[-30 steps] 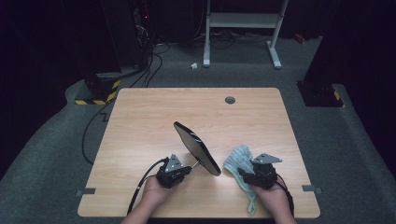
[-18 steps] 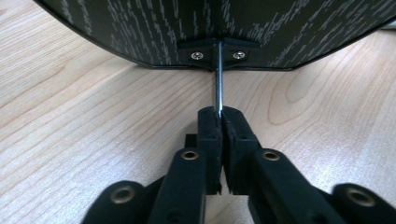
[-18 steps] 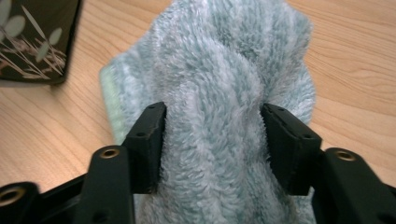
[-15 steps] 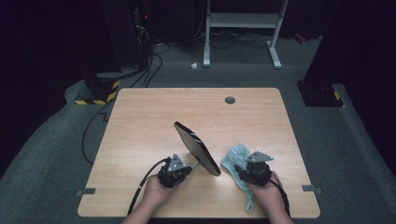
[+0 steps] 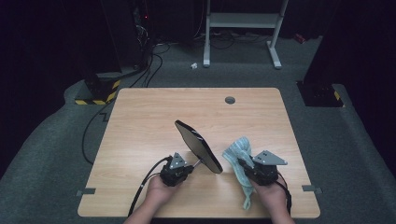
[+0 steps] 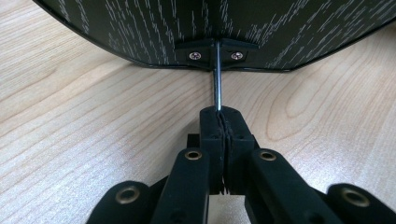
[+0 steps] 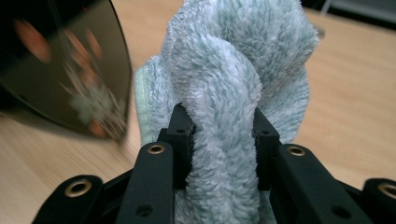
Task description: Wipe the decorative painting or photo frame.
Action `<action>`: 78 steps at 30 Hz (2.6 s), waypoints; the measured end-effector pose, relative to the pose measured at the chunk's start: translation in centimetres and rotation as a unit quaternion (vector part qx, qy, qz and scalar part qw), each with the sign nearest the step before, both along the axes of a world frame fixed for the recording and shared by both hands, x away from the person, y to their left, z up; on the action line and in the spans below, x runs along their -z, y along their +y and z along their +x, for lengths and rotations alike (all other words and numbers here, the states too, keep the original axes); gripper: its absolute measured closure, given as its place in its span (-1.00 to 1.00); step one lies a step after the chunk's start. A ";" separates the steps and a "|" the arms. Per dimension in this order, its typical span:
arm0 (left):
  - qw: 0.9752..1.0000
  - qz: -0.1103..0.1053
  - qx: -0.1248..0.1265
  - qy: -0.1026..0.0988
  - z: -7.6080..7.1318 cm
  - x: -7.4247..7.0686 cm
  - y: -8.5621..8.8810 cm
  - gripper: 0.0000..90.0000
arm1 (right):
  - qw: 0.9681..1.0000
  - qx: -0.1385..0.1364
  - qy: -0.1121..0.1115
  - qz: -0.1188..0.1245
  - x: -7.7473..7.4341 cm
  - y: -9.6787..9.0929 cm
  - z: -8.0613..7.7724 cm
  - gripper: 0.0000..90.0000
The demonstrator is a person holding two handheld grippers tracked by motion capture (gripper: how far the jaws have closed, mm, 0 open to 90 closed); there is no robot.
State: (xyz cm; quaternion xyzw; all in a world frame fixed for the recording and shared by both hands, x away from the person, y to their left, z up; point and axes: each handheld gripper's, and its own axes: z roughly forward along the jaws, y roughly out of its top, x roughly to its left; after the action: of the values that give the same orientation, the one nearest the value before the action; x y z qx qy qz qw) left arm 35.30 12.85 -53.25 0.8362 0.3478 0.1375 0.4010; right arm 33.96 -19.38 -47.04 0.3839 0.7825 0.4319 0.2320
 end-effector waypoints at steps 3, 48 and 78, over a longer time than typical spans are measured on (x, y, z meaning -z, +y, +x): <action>1.000 0.002 0.001 -0.001 0.0 0.0 0.0 0.96 | 0.999 -0.011 -0.029 0.025 -2.0 0.4 -0.9 0.51; 1.000 0.010 -0.008 -0.013 -0.3 0.0 -0.4 0.97 | 0.980 -0.084 -0.170 0.059 -7.5 8.0 -4.9 0.50; 1.000 0.018 -0.016 -0.020 -0.4 0.0 -0.5 0.97 | 0.977 -0.101 -0.182 0.048 -12.7 11.0 -2.9 0.47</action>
State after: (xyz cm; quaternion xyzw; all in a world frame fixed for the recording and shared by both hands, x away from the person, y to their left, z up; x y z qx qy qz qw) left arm 34.86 12.35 -53.25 0.8345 0.3505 0.1670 0.3910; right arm 31.09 -8.38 -34.35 0.2283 0.7400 0.5531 0.3072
